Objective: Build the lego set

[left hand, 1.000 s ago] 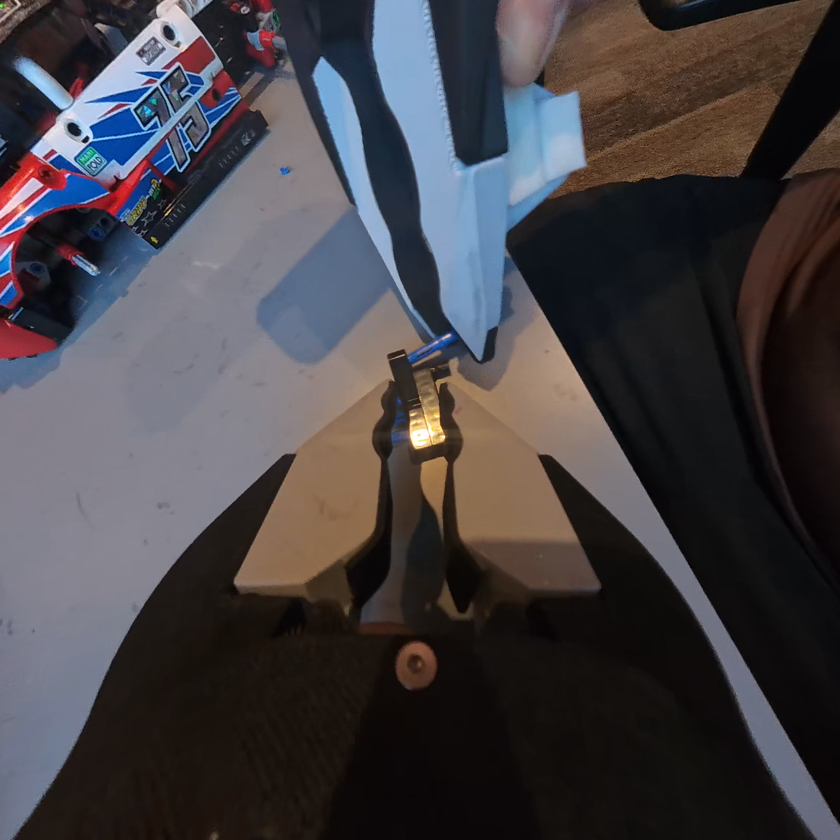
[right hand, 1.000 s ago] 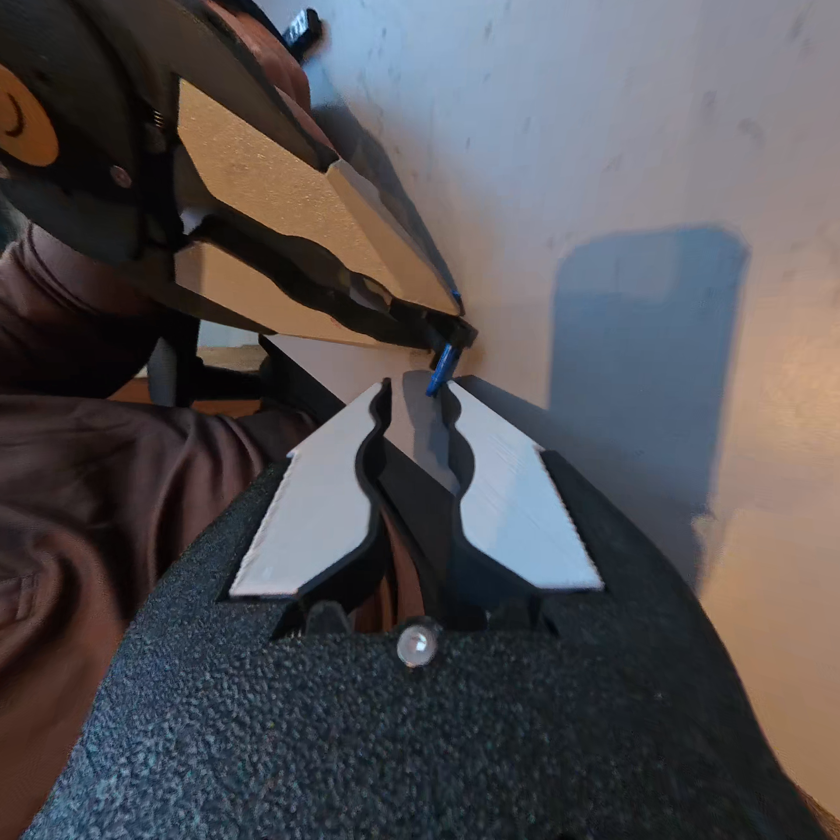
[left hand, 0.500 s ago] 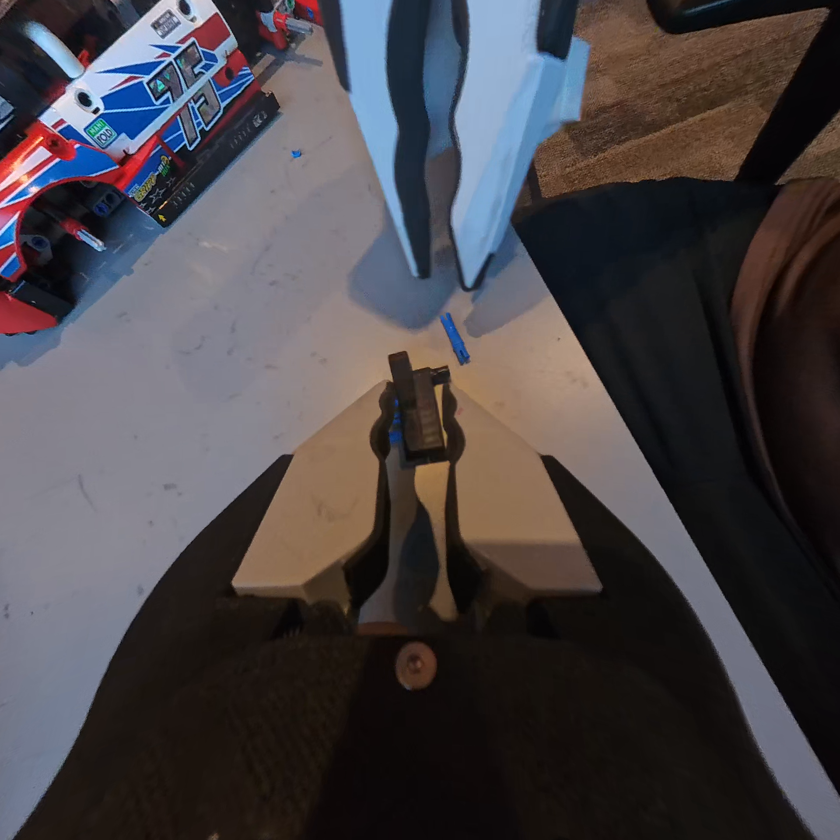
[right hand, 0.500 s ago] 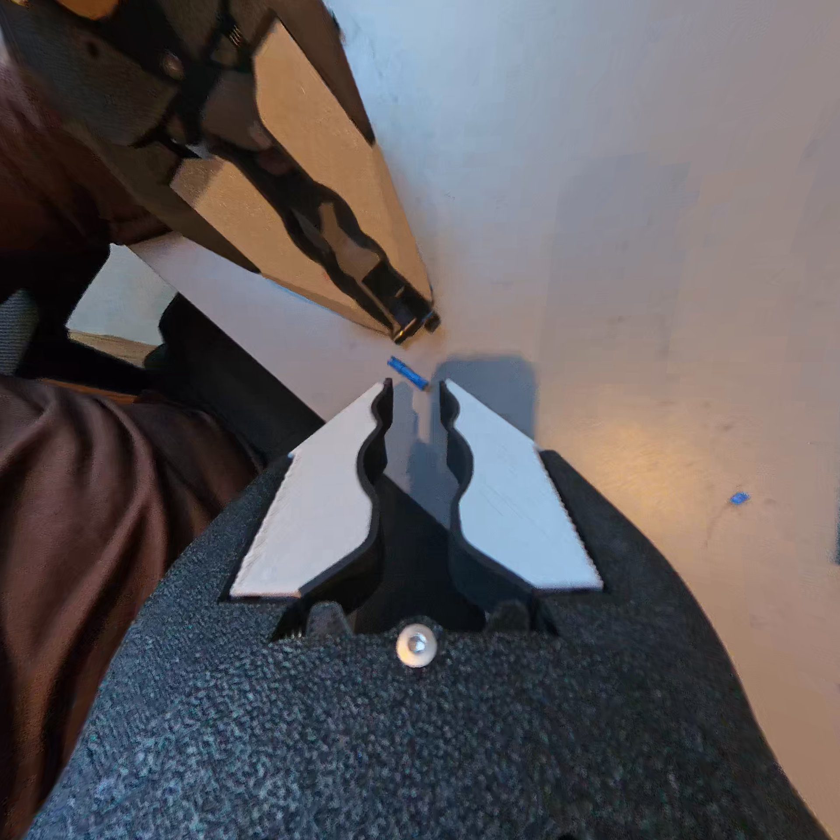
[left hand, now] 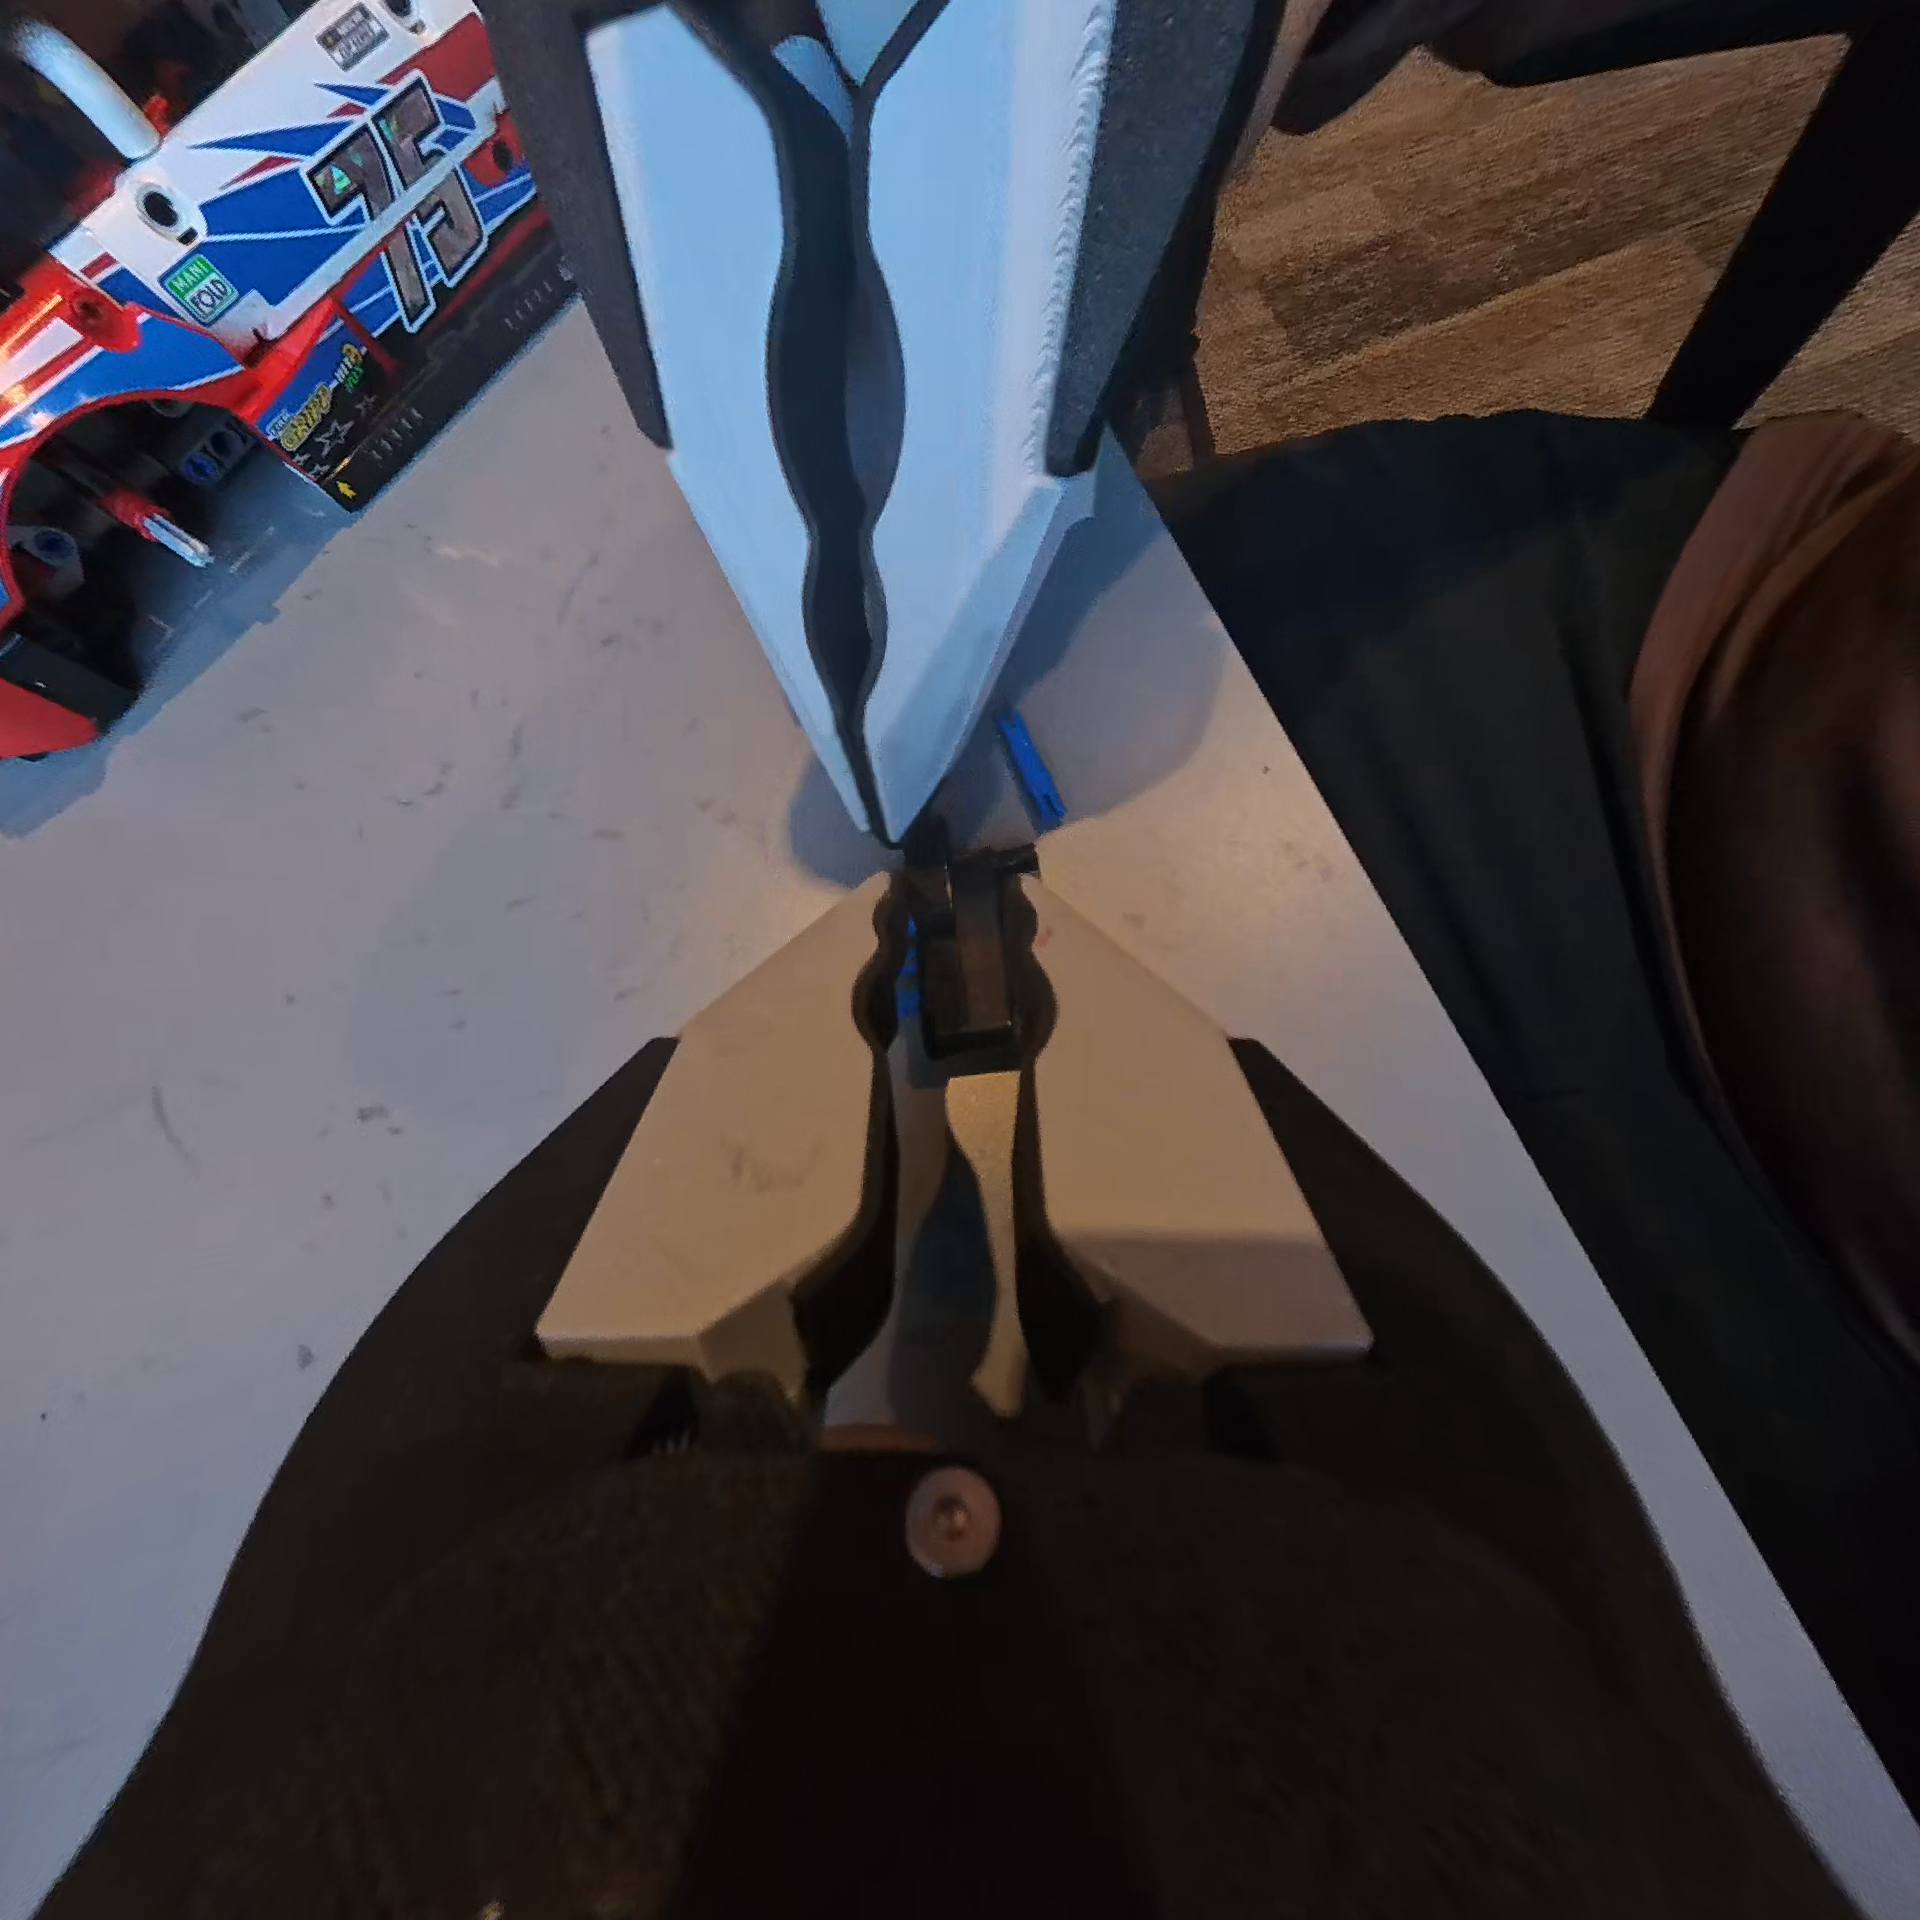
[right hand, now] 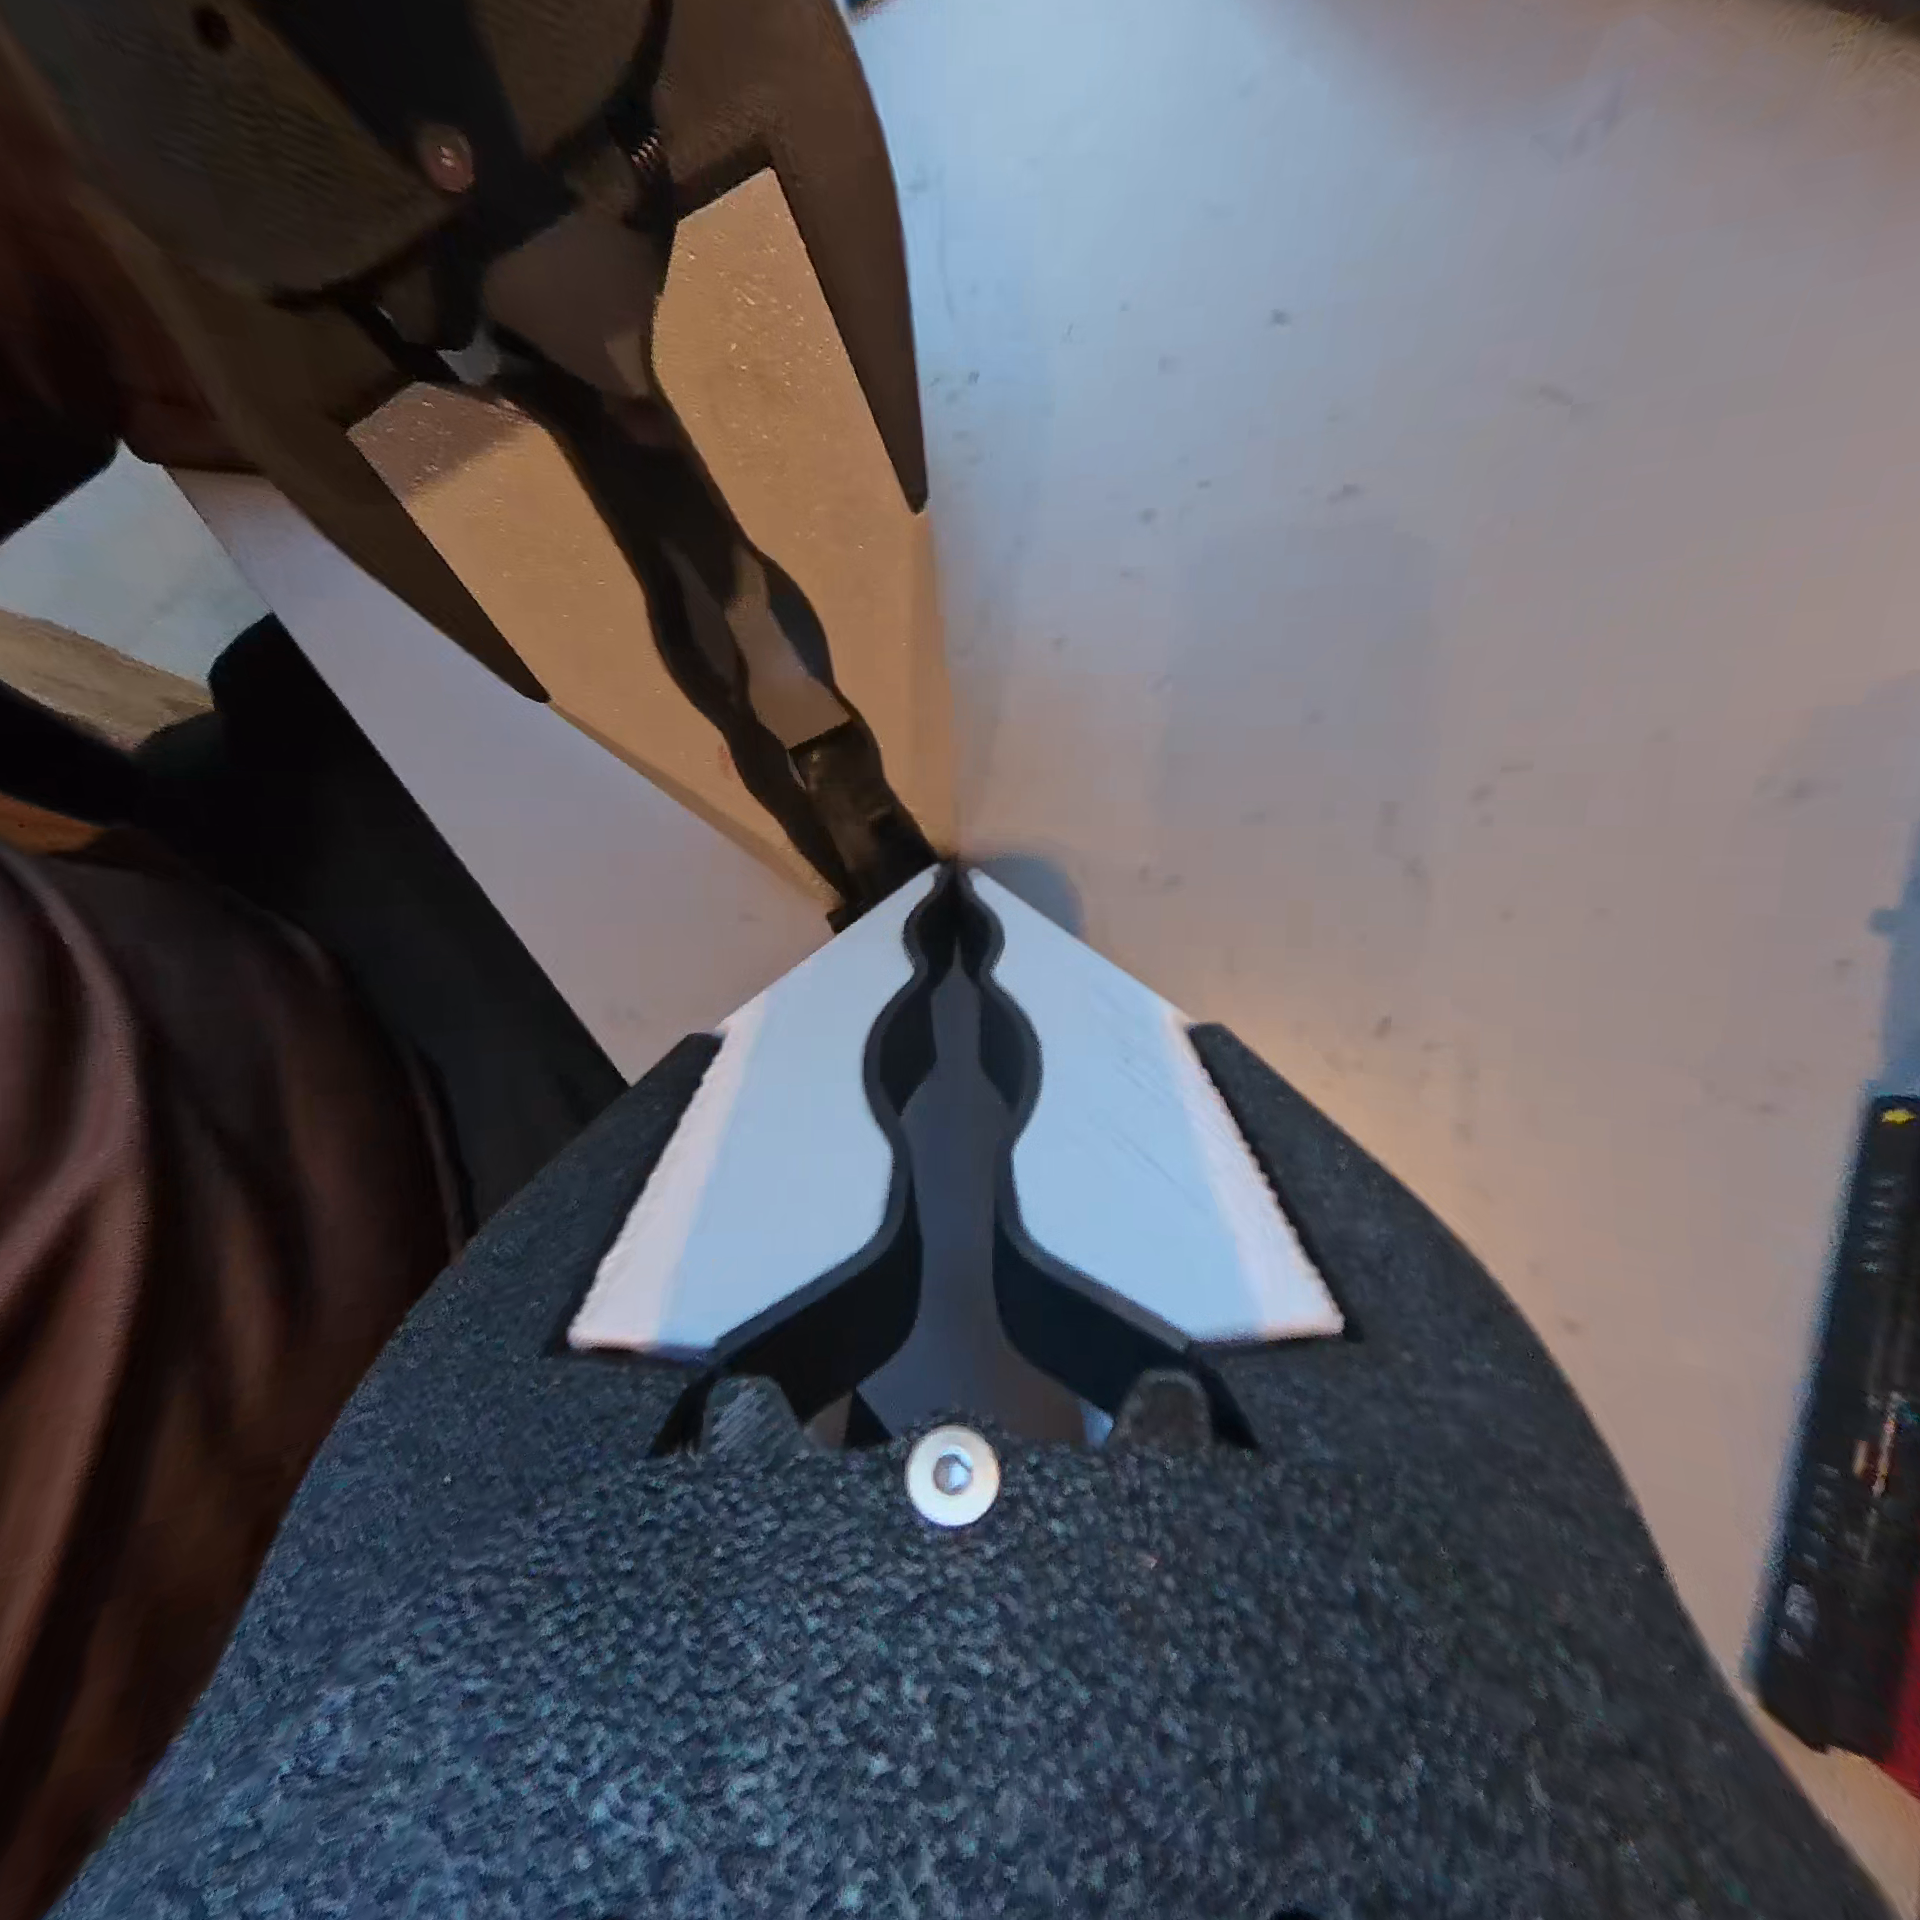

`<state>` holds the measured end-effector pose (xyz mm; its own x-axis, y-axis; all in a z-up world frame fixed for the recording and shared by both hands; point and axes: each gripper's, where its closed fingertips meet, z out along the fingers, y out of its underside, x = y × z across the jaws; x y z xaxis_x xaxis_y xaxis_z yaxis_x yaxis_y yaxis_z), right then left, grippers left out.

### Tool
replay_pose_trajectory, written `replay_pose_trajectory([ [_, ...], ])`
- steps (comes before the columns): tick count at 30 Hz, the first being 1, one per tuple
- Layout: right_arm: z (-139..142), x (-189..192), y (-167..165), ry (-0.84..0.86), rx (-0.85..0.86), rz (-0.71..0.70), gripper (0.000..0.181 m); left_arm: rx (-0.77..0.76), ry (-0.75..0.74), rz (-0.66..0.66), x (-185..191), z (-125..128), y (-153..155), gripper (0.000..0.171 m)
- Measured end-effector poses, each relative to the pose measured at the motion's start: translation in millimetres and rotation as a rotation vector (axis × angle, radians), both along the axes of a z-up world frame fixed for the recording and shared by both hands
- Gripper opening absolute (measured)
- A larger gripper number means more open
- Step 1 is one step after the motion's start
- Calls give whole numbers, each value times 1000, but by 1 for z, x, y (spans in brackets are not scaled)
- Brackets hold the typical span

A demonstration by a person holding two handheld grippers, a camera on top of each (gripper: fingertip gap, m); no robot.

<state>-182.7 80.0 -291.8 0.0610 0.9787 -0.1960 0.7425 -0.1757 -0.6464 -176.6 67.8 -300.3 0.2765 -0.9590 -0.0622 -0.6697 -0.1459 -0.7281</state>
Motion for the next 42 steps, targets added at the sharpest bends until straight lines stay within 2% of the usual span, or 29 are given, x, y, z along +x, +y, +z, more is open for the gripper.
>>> replay_pose_trajectory([
  [6, -4, 0, -5, 21, 49, 29, 0, -6, -3, 3, -4, 0, 0, 18],
  [10, -2, 2, -2, 66, 11, -1, 0, -7, -3, 3, -4, 0, 0, 19],
  [11, 2, 4, -2, 97, 2, -6, 2, -4, -2, 4, -4, 0, 0, 19],
  [13, 17, 10, -4, 177, -41, 7, 18, -1, -1, 4, -5, 1, 0, 19],
  [15, 21, 21, -13, 190, -78, 66, 21, -12, -5, -1, -5, 1, -2, 25],
  [20, 0, 29, -17, 142, 44, 171, 24, -14, -9, -24, -5, 1, -6, 36],
  [22, -8, 28, -17, 115, 63, 201, 17, -6, -22, -24, -5, 4, -7, 38],
  [23, -10, 28, -16, 116, 77, 214, 6, 2, -33, -16, -6, 6, -6, 37],
  [27, -9, 29, -16, 141, 117, 242, 4, 62, -35, -4, 3, 15, -11, 29],
  [31, 6, 27, -17, 224, 132, 245, 4, 113, 68, 39, 14, 3, -5, 25],
  [36, 16, 24, -13, 262, 170, 222, 4, 208, 60, 74, 17, 13, 2, 0],
  [42, 19, 17, -10, 249, 203, 202, 4, 257, 2, 111, 16, 29, 4, 12],
])
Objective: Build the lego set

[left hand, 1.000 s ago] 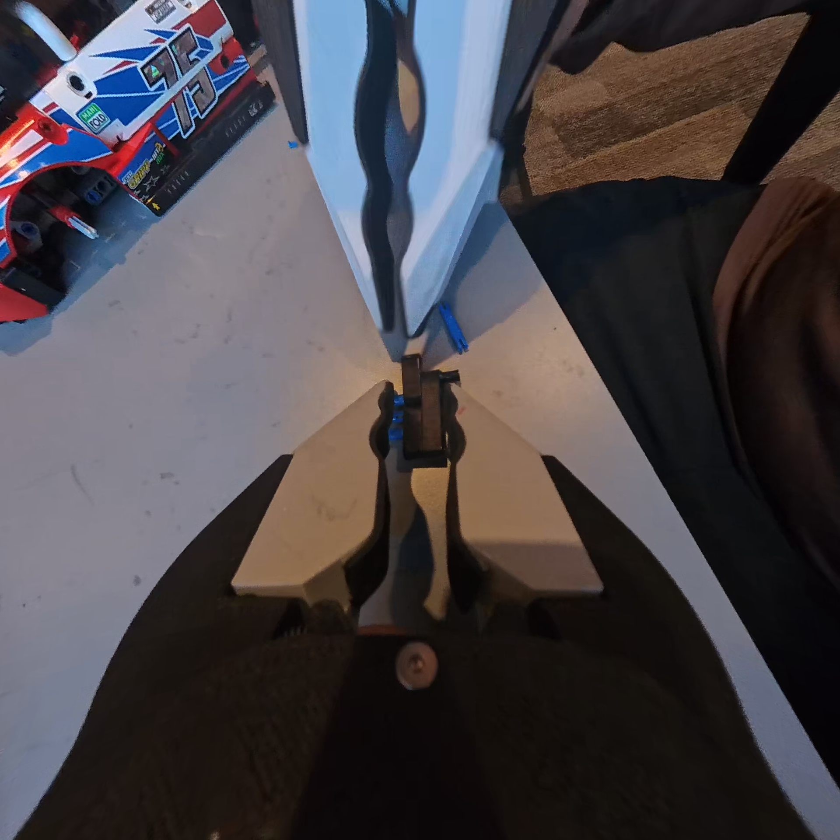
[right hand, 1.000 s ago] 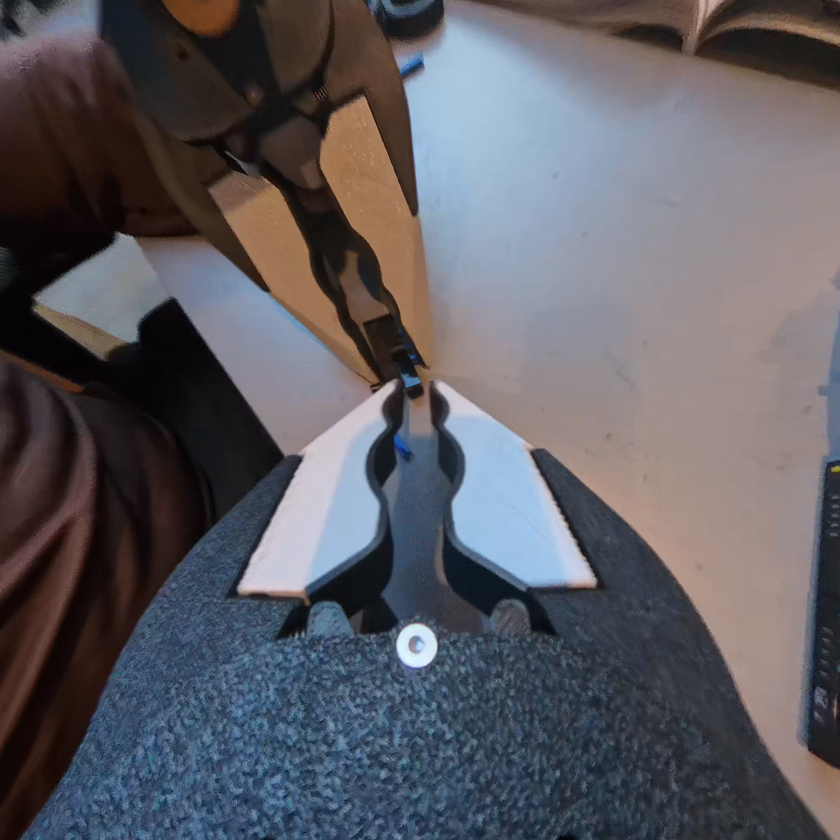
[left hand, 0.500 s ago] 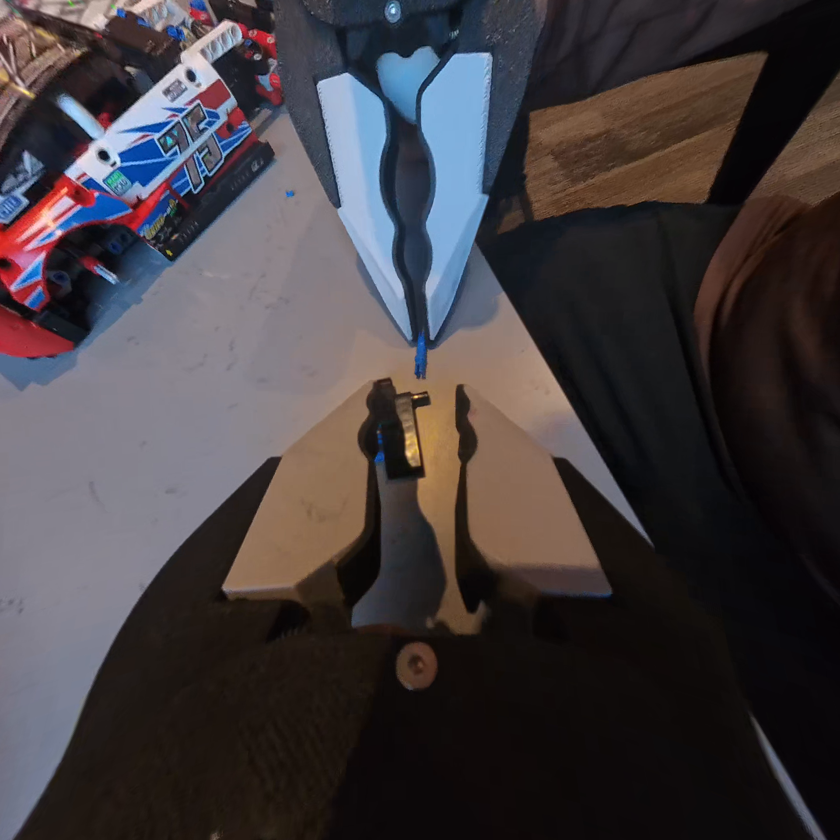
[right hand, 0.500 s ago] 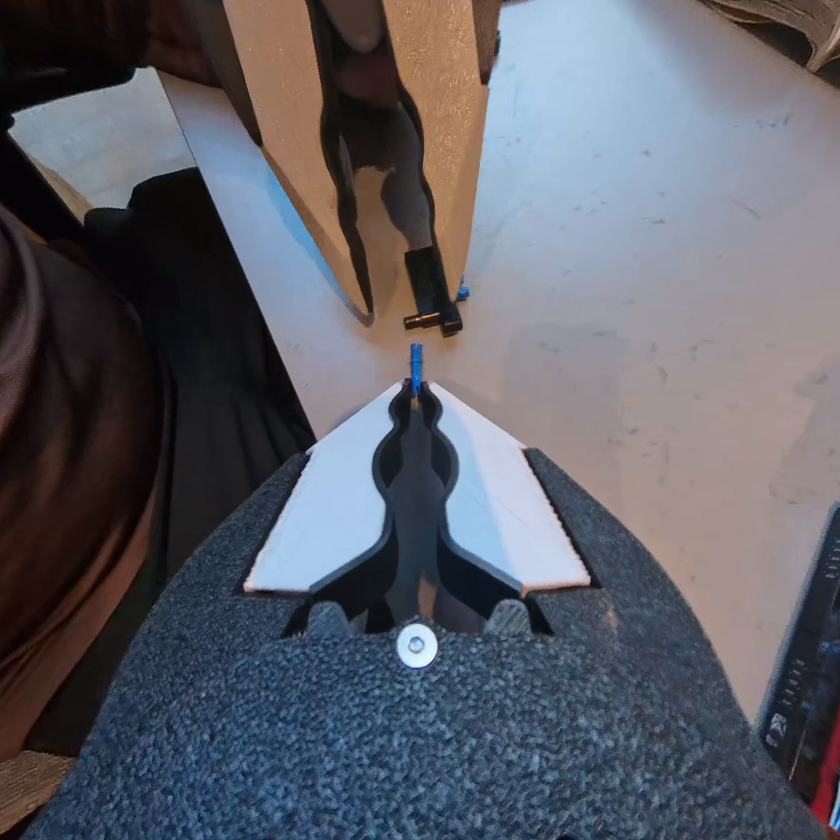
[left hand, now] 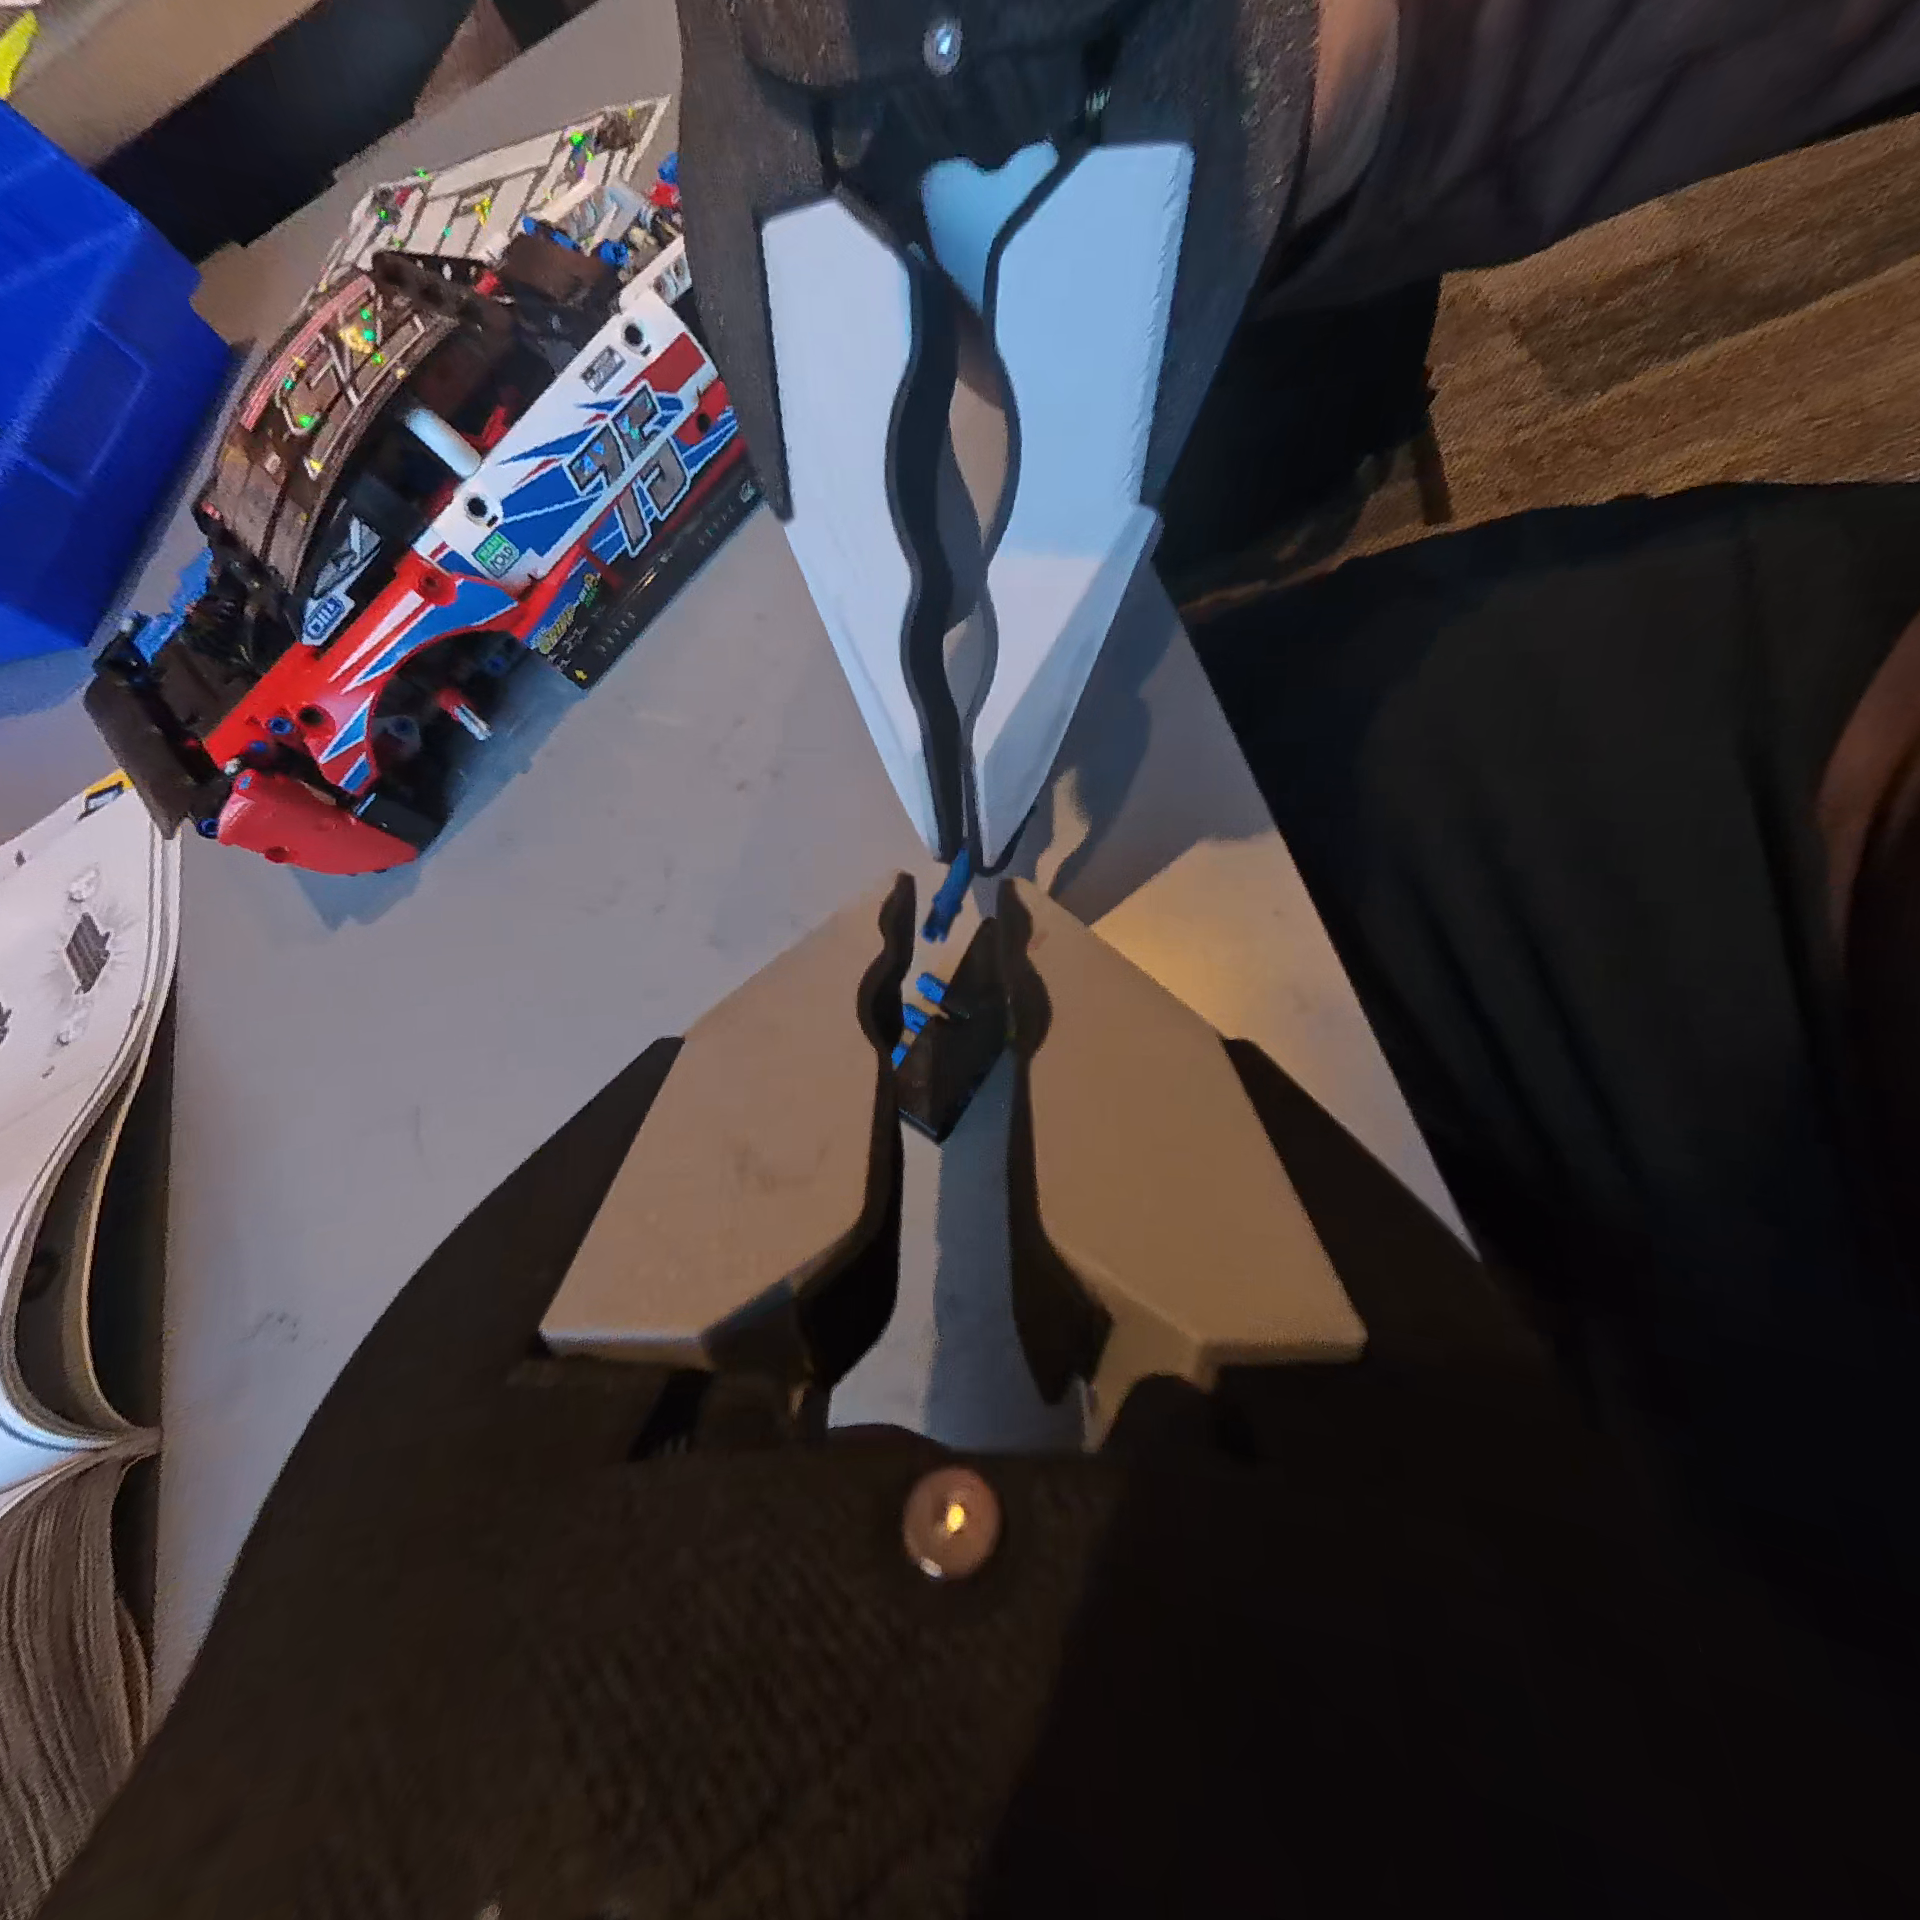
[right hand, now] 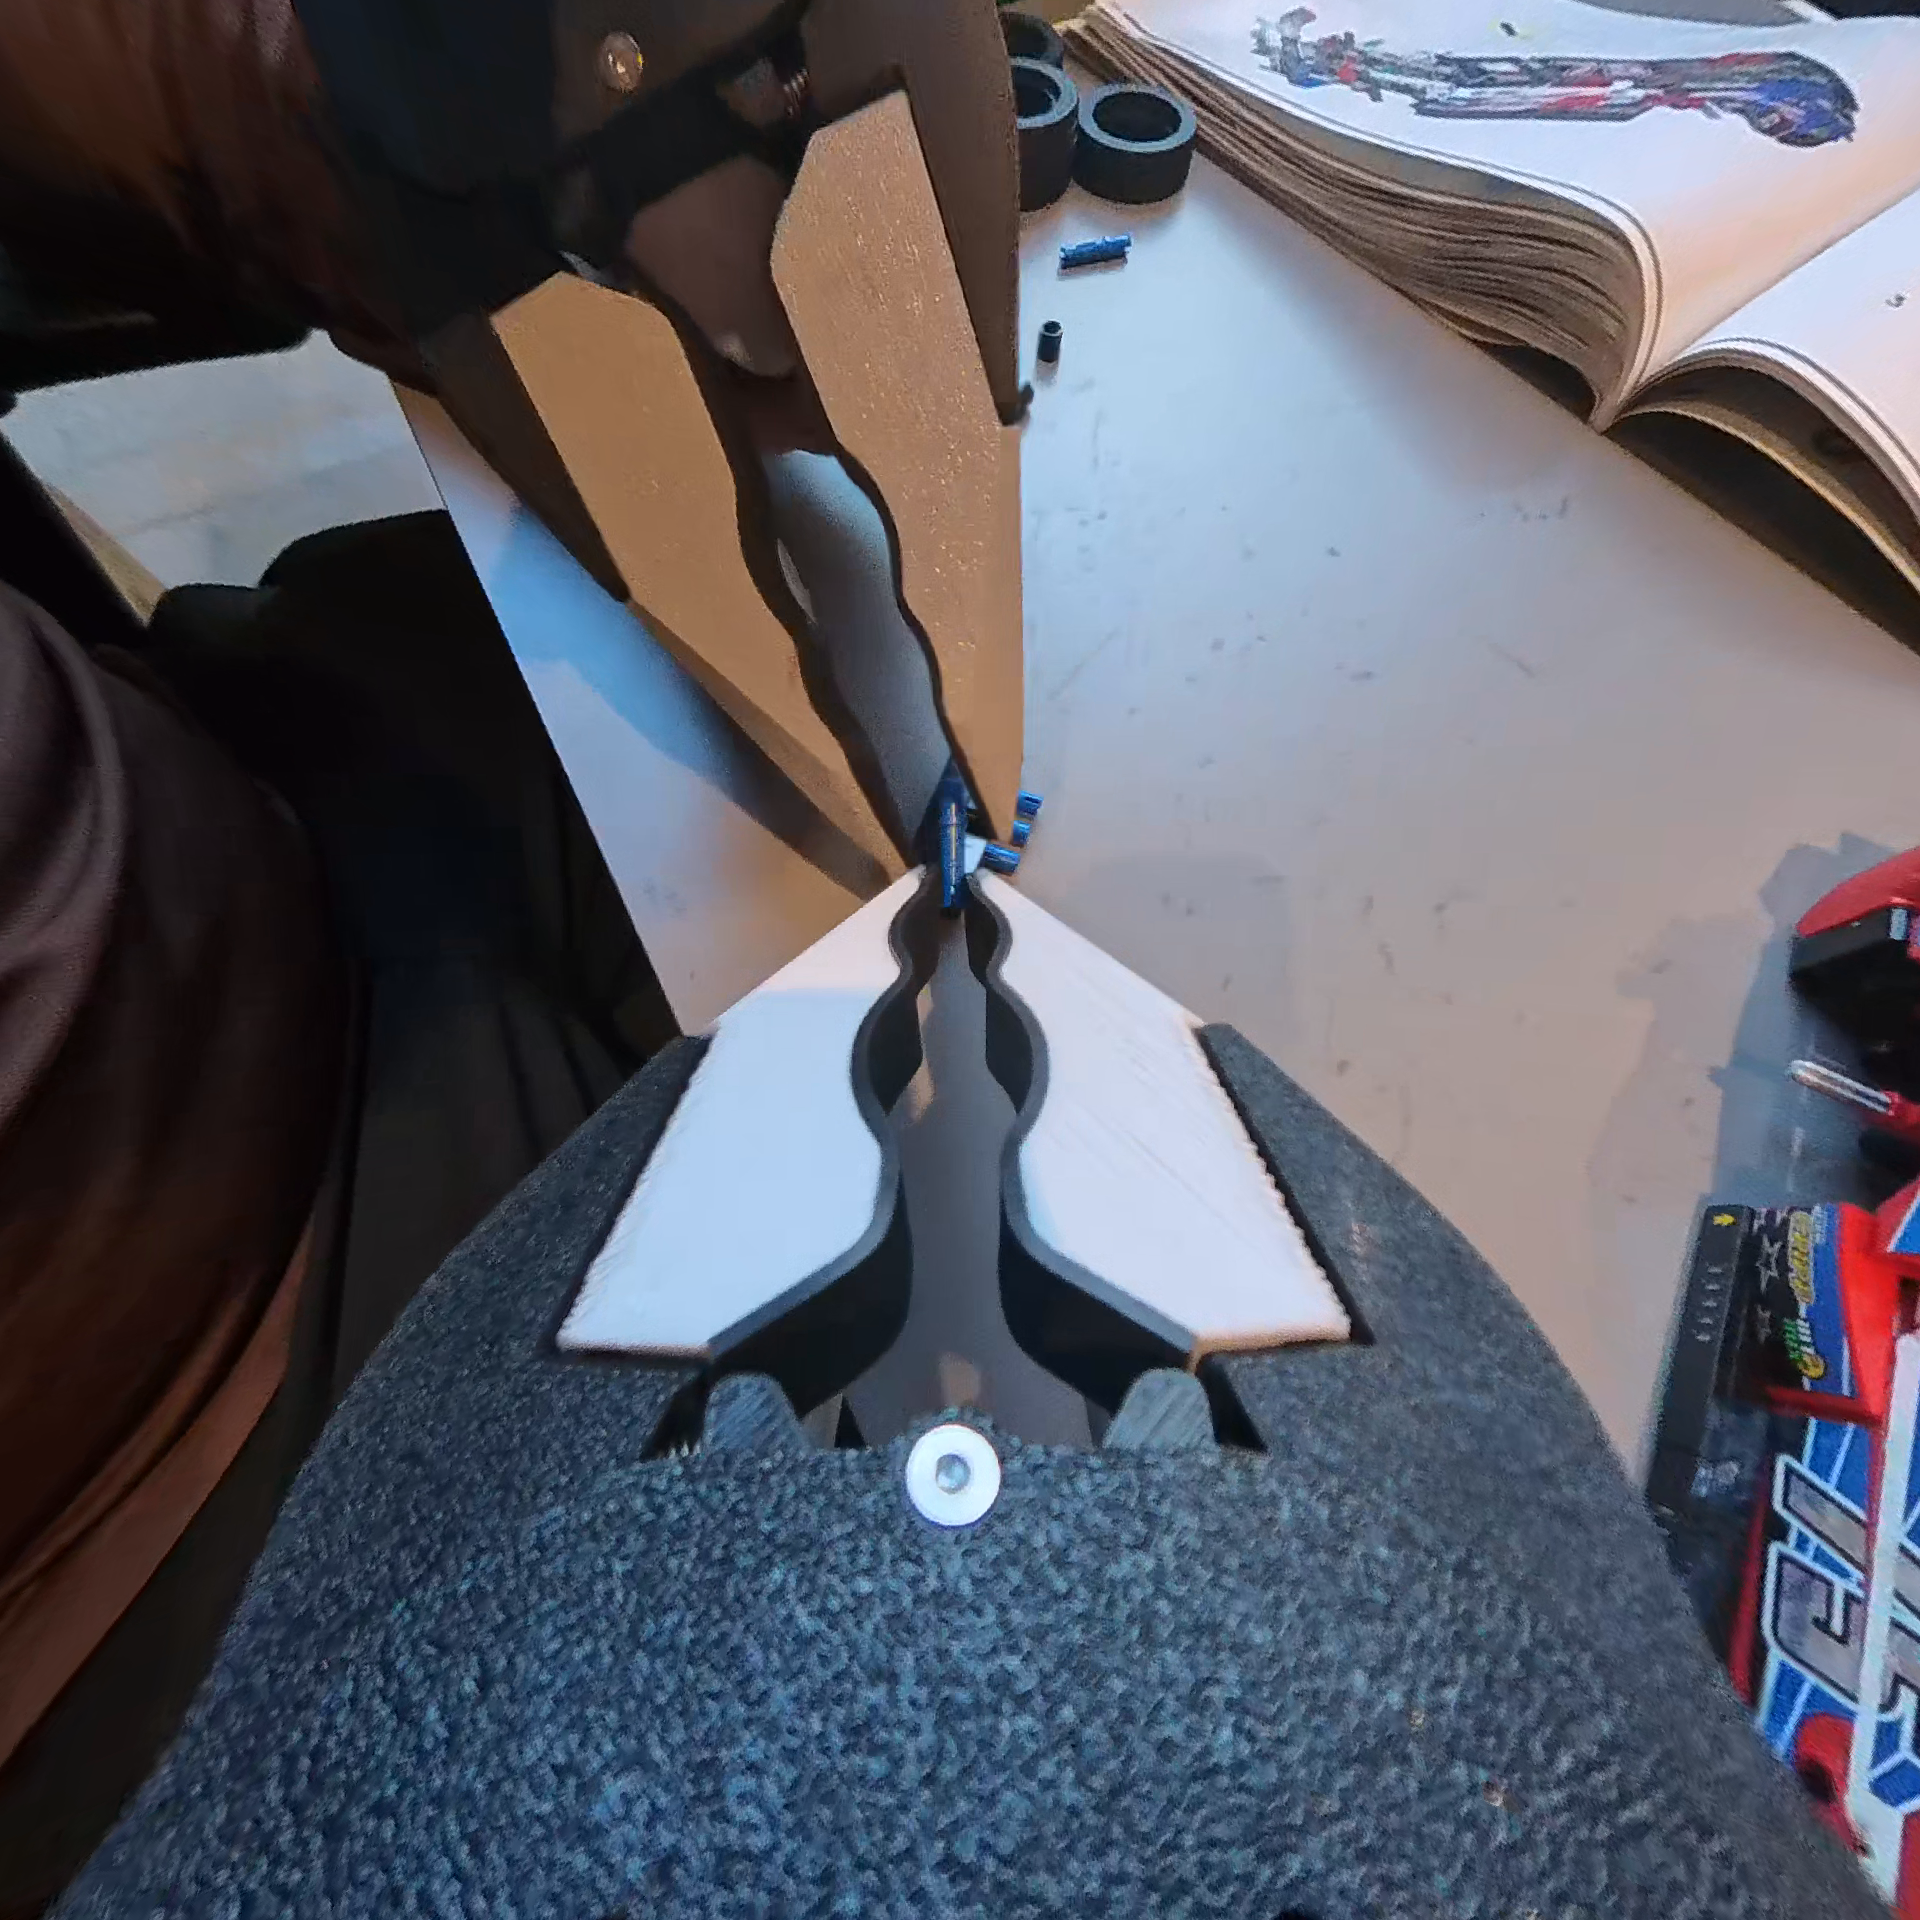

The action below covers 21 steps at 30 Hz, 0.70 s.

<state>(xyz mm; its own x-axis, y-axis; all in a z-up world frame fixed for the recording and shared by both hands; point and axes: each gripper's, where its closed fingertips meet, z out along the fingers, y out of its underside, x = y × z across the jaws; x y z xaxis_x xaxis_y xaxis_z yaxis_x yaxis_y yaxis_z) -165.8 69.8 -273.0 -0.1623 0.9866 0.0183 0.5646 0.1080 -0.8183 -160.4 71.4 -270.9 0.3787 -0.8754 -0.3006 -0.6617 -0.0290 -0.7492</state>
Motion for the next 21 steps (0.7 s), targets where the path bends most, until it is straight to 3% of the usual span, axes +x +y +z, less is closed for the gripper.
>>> replay_pose_trajectory([
  [5, 11, -5, 0, 55, -31, -20, 3, 37, 43, 20, -2, -4, 2, 3],
  [8, 27, -8, 19, 141, -68, -150, 0, 66, -22, 115, -4, 11, 13, 3],
  [11, 57, -4, 37, 314, -236, -274, 4, 17, -248, 159, 0, 35, 18, 3],
  [15, 76, 4, 37, 443, -402, -276, 27, -151, -618, 156, 1, 67, 18, 3],
  [18, 77, -1, 32, 428, -273, -289, 37, -310, -935, 181, -10, 85, 26, 3],
  [21, 78, -9, 32, 380, -12, -372, 41, -546, -1171, 162, -14, 86, 30, 3],
])
